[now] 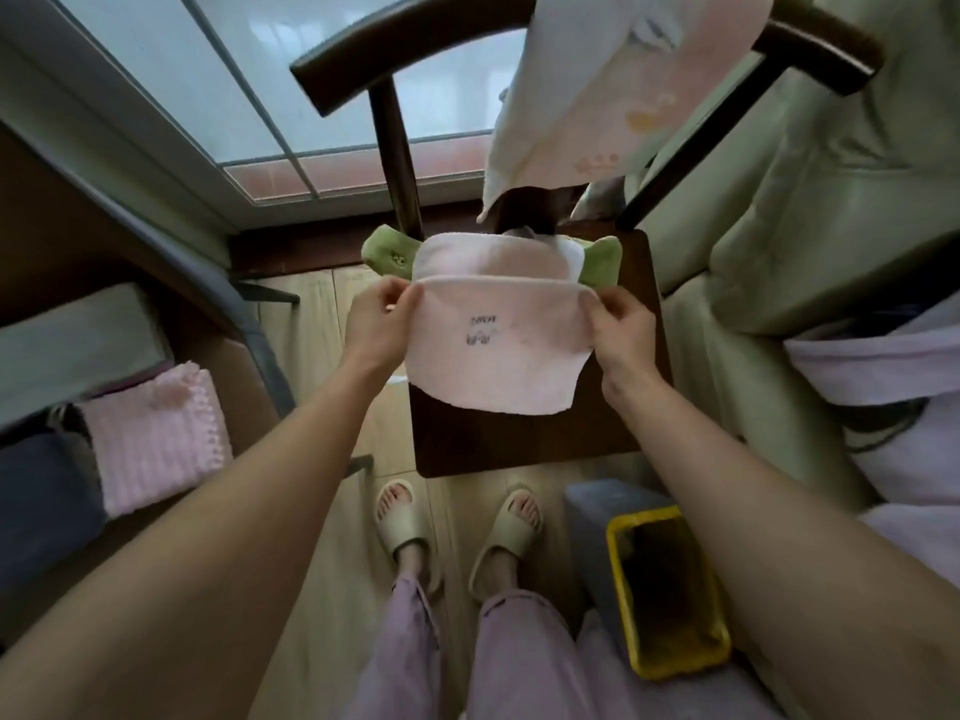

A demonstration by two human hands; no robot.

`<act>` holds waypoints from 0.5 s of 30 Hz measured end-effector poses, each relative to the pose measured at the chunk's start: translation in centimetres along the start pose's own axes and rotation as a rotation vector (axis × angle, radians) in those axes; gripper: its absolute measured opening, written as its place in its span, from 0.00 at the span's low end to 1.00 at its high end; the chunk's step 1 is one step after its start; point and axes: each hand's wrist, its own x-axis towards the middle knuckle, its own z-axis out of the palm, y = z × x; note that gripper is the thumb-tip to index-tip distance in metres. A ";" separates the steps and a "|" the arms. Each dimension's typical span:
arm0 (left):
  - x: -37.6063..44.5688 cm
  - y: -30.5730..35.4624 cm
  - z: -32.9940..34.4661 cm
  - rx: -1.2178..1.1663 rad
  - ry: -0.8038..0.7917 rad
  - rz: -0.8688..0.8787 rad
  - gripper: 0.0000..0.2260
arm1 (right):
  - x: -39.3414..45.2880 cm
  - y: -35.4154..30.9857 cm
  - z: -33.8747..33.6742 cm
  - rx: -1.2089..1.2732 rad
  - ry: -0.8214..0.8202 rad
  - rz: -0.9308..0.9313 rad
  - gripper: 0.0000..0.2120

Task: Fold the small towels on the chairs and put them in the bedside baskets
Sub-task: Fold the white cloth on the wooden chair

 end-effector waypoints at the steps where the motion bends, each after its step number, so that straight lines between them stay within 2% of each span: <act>1: 1.4 0.1 0.6 0.001 0.025 0.010 0.08 | 1.5 0.1 0.7 0.019 0.011 -0.001 0.04; 5: 5.9 0.0 2.7 -0.011 0.104 0.062 0.07 | 5.9 0.6 2.9 0.056 0.052 0.030 0.06; 8: 8.0 -0.2 4.1 0.028 0.164 0.093 0.07 | 8.2 1.5 3.6 0.082 0.079 0.017 0.04; 15: 10.5 -1.3 6.1 0.107 0.303 0.059 0.10 | 11.0 3.4 5.2 -0.104 0.071 -0.057 0.09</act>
